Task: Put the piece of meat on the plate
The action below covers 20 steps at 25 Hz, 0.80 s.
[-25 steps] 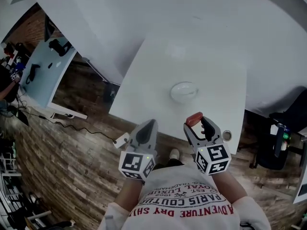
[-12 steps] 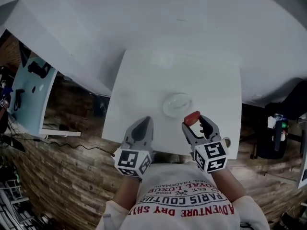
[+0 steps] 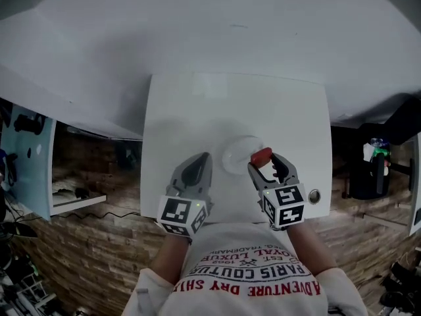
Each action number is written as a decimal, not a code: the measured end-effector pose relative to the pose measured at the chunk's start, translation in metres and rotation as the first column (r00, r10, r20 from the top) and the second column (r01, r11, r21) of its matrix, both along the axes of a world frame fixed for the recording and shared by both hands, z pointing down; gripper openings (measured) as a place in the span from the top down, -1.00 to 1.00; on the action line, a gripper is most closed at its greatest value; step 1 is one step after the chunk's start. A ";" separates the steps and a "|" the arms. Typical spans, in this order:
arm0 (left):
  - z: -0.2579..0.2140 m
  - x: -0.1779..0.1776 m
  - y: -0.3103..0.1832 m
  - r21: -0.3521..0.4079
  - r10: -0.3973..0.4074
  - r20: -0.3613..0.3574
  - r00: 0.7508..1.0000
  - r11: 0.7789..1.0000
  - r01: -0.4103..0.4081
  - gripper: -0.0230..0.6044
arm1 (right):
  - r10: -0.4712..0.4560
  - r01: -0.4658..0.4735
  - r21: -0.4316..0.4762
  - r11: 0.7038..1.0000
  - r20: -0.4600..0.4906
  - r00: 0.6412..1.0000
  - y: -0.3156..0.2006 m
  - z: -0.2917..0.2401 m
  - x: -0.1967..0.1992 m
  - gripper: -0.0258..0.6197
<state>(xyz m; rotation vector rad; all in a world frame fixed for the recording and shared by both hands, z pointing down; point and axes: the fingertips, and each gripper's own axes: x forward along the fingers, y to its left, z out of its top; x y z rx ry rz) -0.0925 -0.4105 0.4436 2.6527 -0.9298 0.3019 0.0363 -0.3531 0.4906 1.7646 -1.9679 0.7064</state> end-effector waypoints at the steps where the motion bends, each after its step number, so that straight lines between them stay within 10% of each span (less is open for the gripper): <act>1: 0.007 0.001 -0.004 -0.017 0.010 0.004 1.000 1.000 -0.010 0.91 | 0.008 -0.008 -0.026 1.000 -0.006 1.000 -0.005 0.010 0.000 0.06; 20: 0.093 -0.002 -0.029 -0.200 0.090 0.054 0.994 0.977 -0.078 0.91 | 0.012 -0.037 -0.425 0.904 -0.060 0.998 -0.025 0.151 -0.007 0.06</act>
